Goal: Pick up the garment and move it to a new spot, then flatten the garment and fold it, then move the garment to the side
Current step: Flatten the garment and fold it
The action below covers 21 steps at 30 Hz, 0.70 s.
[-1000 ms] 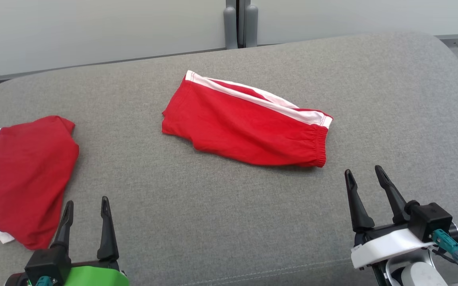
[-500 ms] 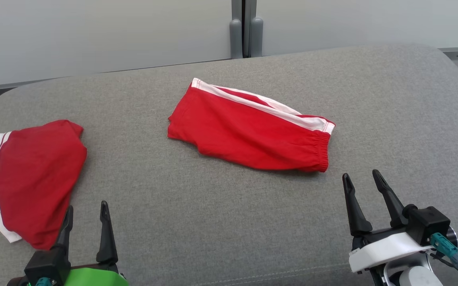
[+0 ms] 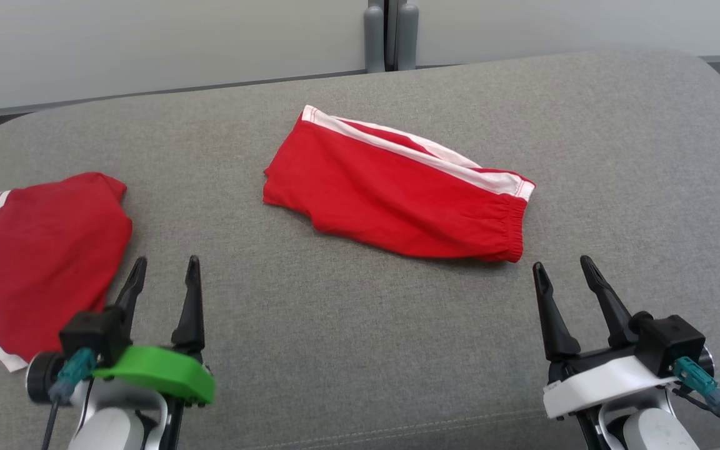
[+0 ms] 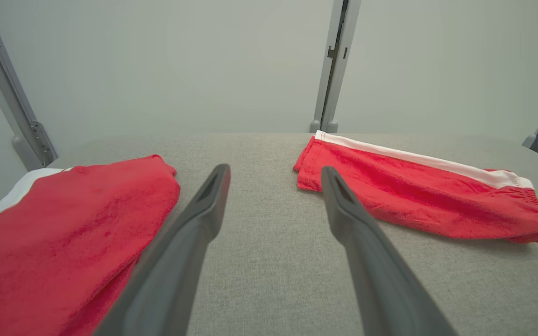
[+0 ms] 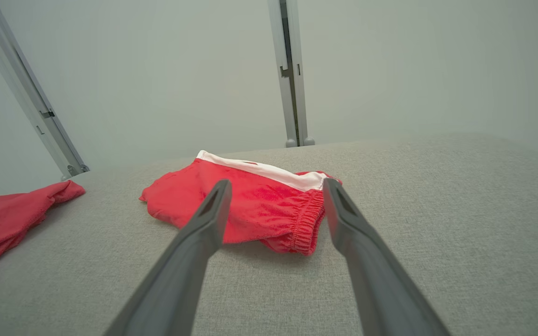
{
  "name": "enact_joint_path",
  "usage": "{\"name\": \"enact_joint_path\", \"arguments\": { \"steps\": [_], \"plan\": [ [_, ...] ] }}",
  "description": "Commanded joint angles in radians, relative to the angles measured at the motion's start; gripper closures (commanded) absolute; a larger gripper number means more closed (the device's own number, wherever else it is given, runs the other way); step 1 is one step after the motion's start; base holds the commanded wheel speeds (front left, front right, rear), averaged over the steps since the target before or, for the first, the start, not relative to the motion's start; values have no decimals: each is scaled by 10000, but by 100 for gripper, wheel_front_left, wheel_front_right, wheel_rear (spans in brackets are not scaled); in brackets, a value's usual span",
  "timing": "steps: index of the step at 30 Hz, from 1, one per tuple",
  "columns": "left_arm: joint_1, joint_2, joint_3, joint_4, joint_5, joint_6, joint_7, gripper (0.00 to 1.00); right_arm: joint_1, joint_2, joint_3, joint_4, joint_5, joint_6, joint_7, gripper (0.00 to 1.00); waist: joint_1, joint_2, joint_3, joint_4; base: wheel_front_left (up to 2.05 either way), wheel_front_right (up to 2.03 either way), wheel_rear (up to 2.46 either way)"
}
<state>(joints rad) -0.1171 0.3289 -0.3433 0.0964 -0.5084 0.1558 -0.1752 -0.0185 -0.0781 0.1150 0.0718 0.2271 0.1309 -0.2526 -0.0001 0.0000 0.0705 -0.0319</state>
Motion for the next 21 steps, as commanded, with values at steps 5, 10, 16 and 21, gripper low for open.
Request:
{"name": "enact_joint_path", "arguments": {
  "steps": [5, 10, 16, 21],
  "plan": [
    [-1758, -68, -350, 989, -329, -895, 794, 0, -431, -48, 147, -176, -25, -2, 37, 0, 1, 0, 729, -393, 0, 0, 0],
    [-3614, -276, -603, 2665, -774, -1881, 1649, 0, -872, 6, 343, -174, 55, -3, -22, 0, 1, 0, 1520, -1093, 0, 0, 0],
    [-5733, -404, -808, 5241, -1365, -2635, 2724, 0, -1413, 164, 574, 19, 298, -3, -117, 0, 1, 0, 2504, -2116, 0, 0, 0],
    [-6740, -208, -653, 6850, -1895, -2796, 3236, 0, -1669, 227, 672, -18, 492, -3, -124, 0, 1, 0, 3000, -2689, 0, 0, 0]
  ]
}}
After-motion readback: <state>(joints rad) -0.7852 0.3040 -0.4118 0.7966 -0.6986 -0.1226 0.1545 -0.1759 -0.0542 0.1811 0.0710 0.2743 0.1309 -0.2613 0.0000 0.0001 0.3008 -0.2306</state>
